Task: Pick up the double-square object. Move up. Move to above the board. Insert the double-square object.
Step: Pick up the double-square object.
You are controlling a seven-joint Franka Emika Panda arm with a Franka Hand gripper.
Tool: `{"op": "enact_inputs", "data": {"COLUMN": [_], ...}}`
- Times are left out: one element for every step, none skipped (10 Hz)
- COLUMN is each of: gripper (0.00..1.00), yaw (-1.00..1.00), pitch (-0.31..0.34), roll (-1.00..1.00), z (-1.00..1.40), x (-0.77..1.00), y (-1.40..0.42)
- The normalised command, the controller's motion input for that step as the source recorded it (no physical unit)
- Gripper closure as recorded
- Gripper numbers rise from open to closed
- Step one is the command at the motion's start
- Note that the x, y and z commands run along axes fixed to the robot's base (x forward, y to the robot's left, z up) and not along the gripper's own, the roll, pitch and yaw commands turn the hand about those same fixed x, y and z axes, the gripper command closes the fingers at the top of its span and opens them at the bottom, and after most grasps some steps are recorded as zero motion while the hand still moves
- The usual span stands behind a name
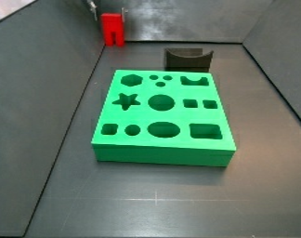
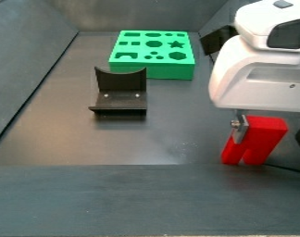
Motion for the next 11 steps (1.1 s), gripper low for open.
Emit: {"op": "enact_inputs", "data": {"gripper": [0.0,0.0,0.0,0.0,0.0,0.0,0.0,0.0,0.0,1.0,1.0], "yaw": [0.0,0.0,0.0,0.0,0.0,0.0,0.01,-0.03,0.0,0.0,0.0], "pitch": [-0.183,-0.017,0.0,-0.003,-0.004,0.0,0.007,0.017,0.0,0.0,0.0], "roll": [-0.03,0.0,0.0,0.0,-0.01,0.0,0.0,0.0,0.0,0.0,0.0], "z": [0.0,0.0,-0.02,-0.1,-0.12,-0.09,-0.04,0.0,0.0,0.0,0.0], "x": [-0.26,0.0,0.0,0.02,0.09,0.16,0.28,0.14,0.0,0.0,0.0], "y": [-0.01,0.0,-0.01,-0.07,-0.09,-0.17,-0.23,-0.01,0.0,0.0,0.0]}}
